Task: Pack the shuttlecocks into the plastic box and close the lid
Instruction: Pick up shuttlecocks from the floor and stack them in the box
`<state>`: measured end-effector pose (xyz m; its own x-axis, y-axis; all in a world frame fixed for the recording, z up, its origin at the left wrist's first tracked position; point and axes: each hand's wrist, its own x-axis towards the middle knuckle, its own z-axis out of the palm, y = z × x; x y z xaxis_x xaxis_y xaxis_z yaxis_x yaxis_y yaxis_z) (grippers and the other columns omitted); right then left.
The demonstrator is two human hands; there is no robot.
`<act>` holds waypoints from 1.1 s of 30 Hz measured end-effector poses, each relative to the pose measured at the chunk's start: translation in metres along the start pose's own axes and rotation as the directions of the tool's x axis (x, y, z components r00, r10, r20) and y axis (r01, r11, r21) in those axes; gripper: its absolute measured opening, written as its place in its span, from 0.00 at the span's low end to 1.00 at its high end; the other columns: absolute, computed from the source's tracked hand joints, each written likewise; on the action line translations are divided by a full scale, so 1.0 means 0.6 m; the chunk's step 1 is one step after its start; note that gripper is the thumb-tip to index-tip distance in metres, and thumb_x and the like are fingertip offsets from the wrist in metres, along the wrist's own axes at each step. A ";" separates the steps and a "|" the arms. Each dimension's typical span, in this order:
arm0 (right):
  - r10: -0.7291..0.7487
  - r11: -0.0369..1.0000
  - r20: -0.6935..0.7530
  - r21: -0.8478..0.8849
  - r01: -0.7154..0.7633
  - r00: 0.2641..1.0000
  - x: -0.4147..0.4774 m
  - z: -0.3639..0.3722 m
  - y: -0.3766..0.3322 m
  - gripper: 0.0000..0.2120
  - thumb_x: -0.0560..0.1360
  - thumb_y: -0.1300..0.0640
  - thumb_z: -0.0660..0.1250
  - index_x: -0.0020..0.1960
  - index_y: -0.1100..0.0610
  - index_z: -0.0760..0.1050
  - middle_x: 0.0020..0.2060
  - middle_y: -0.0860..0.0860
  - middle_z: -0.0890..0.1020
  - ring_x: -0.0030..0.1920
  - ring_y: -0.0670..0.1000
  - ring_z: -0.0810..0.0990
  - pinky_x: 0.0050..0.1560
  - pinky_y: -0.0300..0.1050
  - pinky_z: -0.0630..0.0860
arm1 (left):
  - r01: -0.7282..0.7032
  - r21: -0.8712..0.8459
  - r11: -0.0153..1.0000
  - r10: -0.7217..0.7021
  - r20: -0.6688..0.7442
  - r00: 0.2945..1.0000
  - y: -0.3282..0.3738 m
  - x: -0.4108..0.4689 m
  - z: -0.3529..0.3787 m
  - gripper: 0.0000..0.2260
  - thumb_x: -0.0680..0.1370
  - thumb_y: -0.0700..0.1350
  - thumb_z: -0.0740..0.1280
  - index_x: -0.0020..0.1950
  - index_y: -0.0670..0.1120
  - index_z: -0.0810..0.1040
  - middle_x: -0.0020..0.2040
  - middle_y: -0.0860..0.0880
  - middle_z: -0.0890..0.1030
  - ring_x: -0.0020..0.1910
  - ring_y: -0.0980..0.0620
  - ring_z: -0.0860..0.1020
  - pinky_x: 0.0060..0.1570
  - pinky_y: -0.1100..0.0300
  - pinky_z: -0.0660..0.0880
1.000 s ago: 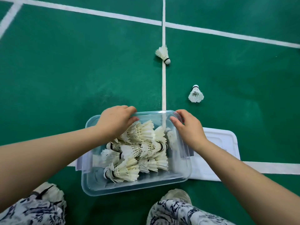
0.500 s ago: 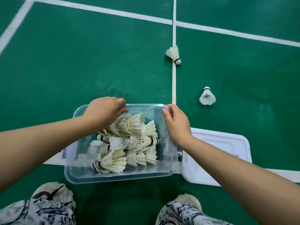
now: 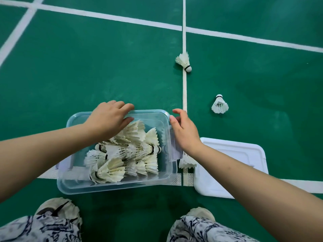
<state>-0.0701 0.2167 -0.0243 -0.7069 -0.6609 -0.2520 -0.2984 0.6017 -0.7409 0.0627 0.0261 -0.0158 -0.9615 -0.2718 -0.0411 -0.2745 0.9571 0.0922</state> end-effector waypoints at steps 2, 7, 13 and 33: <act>0.036 0.999 -0.036 0.021 -0.036 0.999 -0.005 -0.010 0.016 0.19 0.80 0.50 0.54 0.68 0.56 0.64 0.57 0.53 0.76 0.54 0.52 0.74 0.52 0.42 0.66 | -0.032 -0.013 0.999 0.032 -0.019 0.999 0.027 0.010 -0.004 0.25 0.74 0.58 0.50 0.60 0.43 0.72 0.49 0.40 0.80 0.46 0.39 0.78 0.44 0.48 0.75; 0.146 0.987 -0.054 -0.058 -0.149 0.988 -0.019 -0.032 0.075 0.18 0.80 0.50 0.55 0.66 0.57 0.66 0.57 0.55 0.77 0.58 0.53 0.74 0.53 0.42 0.66 | -0.072 -0.100 0.992 0.067 -0.048 0.997 0.118 0.045 -0.012 0.24 0.74 0.56 0.52 0.61 0.43 0.72 0.51 0.40 0.79 0.46 0.39 0.78 0.44 0.48 0.75; 0.319 0.933 0.115 -0.215 -0.290 0.941 -0.044 -0.023 0.136 0.32 0.71 0.44 0.67 0.69 0.54 0.62 0.62 0.55 0.75 0.61 0.57 0.74 0.58 0.50 0.72 | -0.095 -0.151 0.984 0.093 -0.025 0.995 0.199 0.068 0.005 0.25 0.73 0.57 0.51 0.61 0.44 0.72 0.53 0.42 0.79 0.52 0.40 0.76 0.50 0.49 0.72; 0.423 0.906 0.118 -0.047 -0.420 0.898 -0.030 -0.059 0.114 0.35 0.69 0.55 0.69 0.71 0.53 0.57 0.54 0.56 0.78 0.48 0.55 0.76 0.45 0.41 0.69 | -0.176 -0.124 0.977 0.188 0.091 0.978 0.215 0.067 0.008 0.22 0.75 0.57 0.53 0.64 0.47 0.70 0.59 0.46 0.77 0.61 0.44 0.72 0.61 0.50 0.63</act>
<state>-0.1005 0.2859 -0.0483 -0.6855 -0.3925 -0.6133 -0.0034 0.8440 -0.5363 -0.0111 0.1389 -0.0102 -0.9905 -0.0772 -0.1136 -0.1009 0.9701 0.2208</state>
